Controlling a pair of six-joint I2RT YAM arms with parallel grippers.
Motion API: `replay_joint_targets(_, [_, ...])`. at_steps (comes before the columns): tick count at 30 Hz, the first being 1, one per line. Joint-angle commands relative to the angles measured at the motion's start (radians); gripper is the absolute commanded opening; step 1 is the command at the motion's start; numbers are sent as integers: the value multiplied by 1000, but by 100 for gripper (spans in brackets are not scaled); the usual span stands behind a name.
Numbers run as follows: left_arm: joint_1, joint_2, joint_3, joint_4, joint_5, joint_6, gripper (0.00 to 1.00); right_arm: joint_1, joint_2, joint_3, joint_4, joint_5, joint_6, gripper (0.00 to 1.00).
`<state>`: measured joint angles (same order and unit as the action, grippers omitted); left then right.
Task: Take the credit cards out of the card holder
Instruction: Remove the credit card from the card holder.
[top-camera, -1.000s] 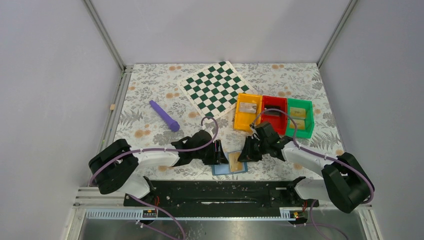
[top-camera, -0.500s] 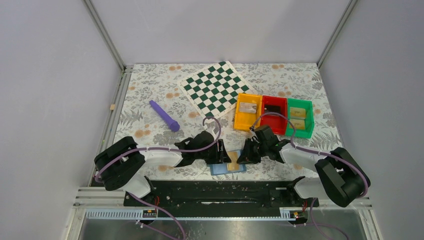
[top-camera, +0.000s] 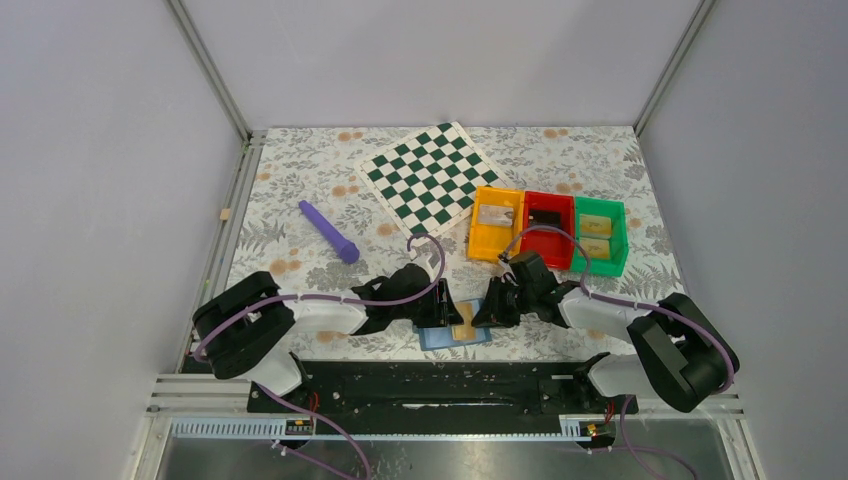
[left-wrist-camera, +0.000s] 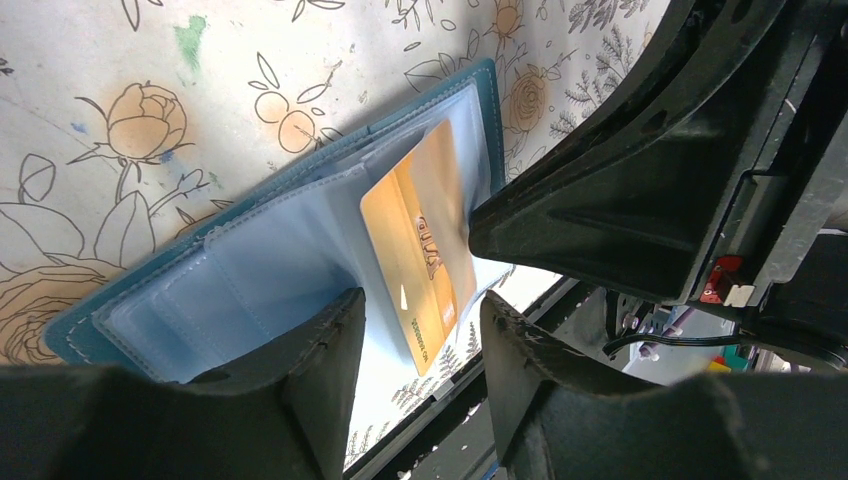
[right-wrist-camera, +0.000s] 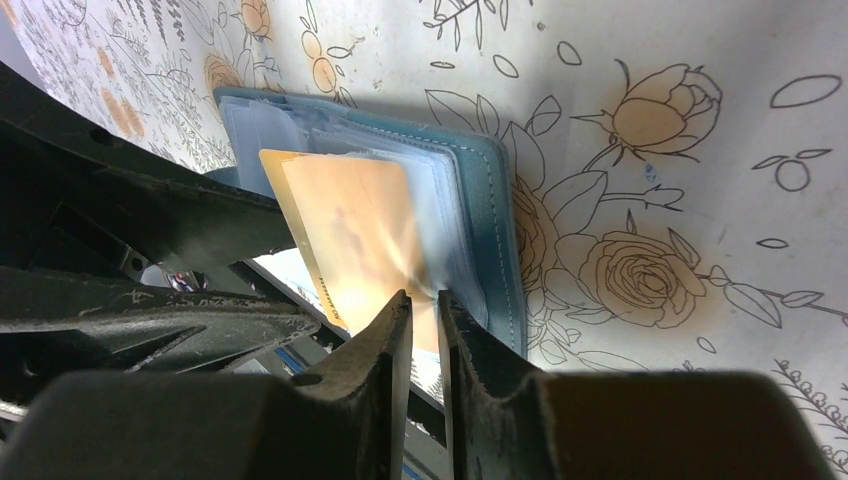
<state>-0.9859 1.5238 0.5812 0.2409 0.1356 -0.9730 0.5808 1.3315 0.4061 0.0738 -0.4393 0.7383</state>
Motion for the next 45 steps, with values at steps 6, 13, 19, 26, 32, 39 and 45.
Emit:
replay_joint_targets(6, [-10,25,7,50,-3,8,37,4,30,-45,-49,111,-30,24])
replay_joint_targets(13, [-10,25,5,70,24,-11,23,5,28,-49,-48,111,-31,24])
replay_joint_targets(19, [-10,1,3,89,60,-38,6,4,24,-49,-47,114,-34,23])
replay_joint_targets(26, [-8,-58,1,-14,24,-34,0,0,25,-47,-49,119,-38,24])
replay_joint_targets(32, [3,-131,-29,-72,-9,-29,0,-8,12,-34,-68,123,-51,26])
replay_joint_targets(39, [19,-195,-47,-155,-36,-14,0,-12,5,-13,-108,119,-61,27])
replay_joint_targets(45, [36,-274,-68,-228,-94,11,0,-12,-9,-8,-108,96,-69,27])
